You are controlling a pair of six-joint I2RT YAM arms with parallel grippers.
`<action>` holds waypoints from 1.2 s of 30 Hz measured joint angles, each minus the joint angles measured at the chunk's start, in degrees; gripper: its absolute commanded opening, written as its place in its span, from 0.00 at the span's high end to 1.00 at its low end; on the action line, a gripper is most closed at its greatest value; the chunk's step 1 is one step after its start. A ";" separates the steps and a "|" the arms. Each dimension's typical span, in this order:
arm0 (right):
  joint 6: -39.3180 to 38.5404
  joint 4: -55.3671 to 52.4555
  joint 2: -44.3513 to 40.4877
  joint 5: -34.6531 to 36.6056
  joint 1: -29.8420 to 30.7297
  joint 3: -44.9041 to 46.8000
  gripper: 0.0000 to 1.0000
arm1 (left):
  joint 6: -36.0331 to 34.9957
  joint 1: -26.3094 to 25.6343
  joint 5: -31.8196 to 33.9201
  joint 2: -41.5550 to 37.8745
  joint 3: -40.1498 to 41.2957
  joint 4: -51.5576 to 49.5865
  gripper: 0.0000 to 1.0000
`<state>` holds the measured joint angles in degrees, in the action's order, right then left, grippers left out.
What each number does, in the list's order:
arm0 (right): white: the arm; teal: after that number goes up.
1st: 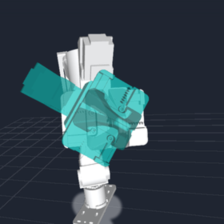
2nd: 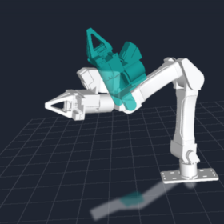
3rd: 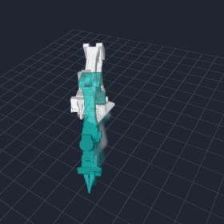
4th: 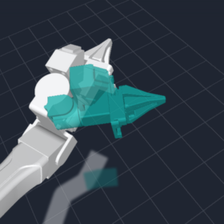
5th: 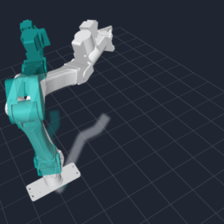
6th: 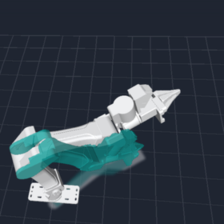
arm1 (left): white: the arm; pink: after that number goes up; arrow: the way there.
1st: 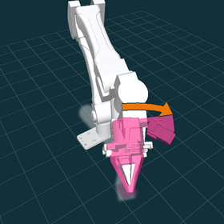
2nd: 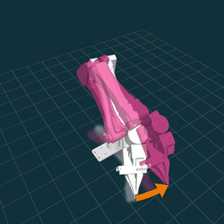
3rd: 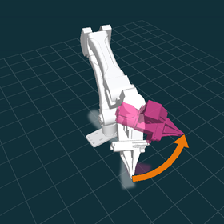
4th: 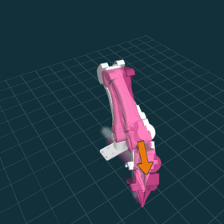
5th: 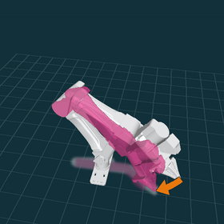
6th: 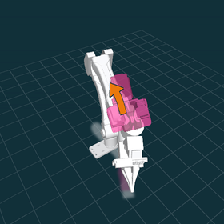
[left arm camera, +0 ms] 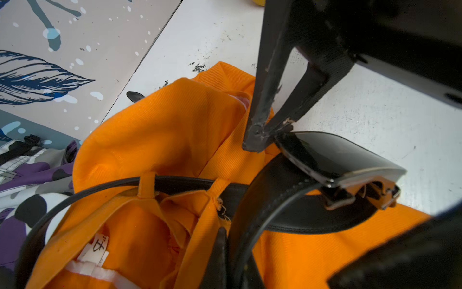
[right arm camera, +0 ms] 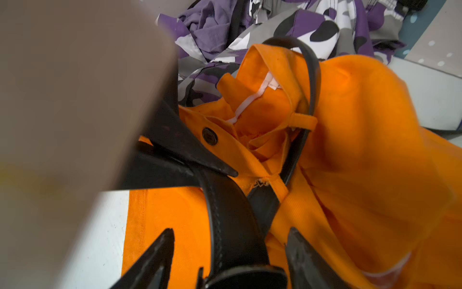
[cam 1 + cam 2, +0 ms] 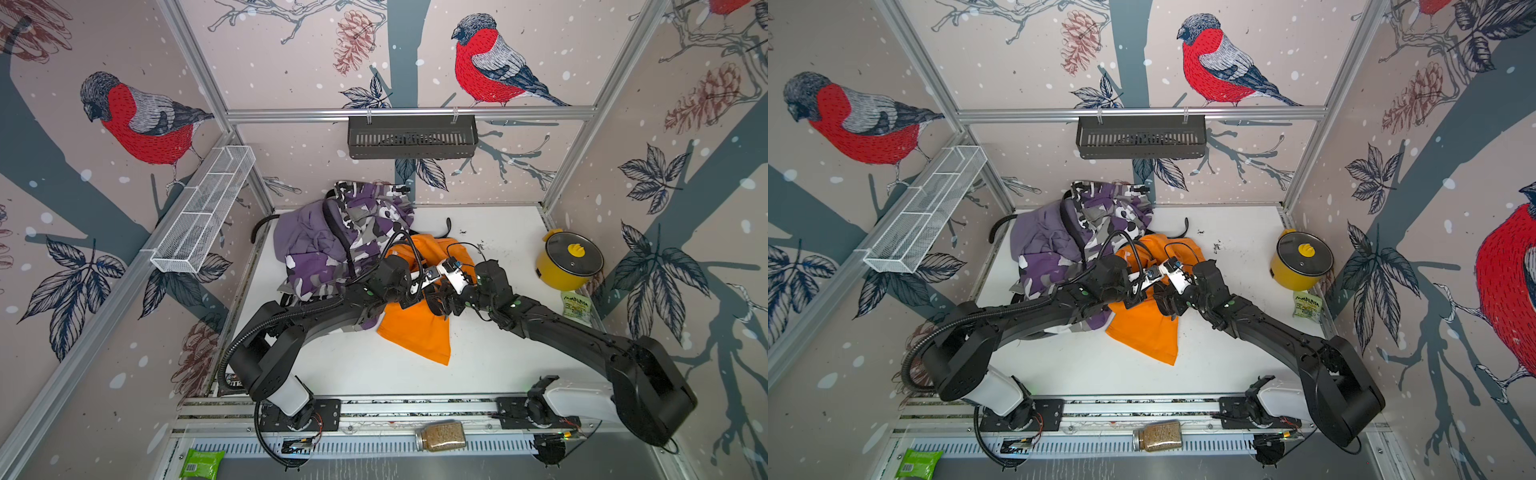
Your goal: Remove the belt from the trousers
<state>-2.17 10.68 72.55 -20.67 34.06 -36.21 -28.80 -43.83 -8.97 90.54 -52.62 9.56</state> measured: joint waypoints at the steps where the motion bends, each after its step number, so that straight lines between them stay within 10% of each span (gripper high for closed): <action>1: -0.07 0.33 -0.07 0.50 0.17 0.00 0.23 | 0.09 0.02 -0.02 0.07 -0.13 0.00 1.00; 28: -0.79 1.90 0.57 8.02 1.20 1.38 0.35 | 1.84 1.01 -0.37 0.76 -1.46 -1.66 1.00; 36: -0.83 2.58 -0.07 8.79 1.51 1.38 0.53 | 1.90 1.01 -0.42 0.81 -1.55 -1.62 1.00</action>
<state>-3.01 13.26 72.49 -11.88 35.57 -34.83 -26.89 -42.83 -9.39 91.35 -54.17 7.94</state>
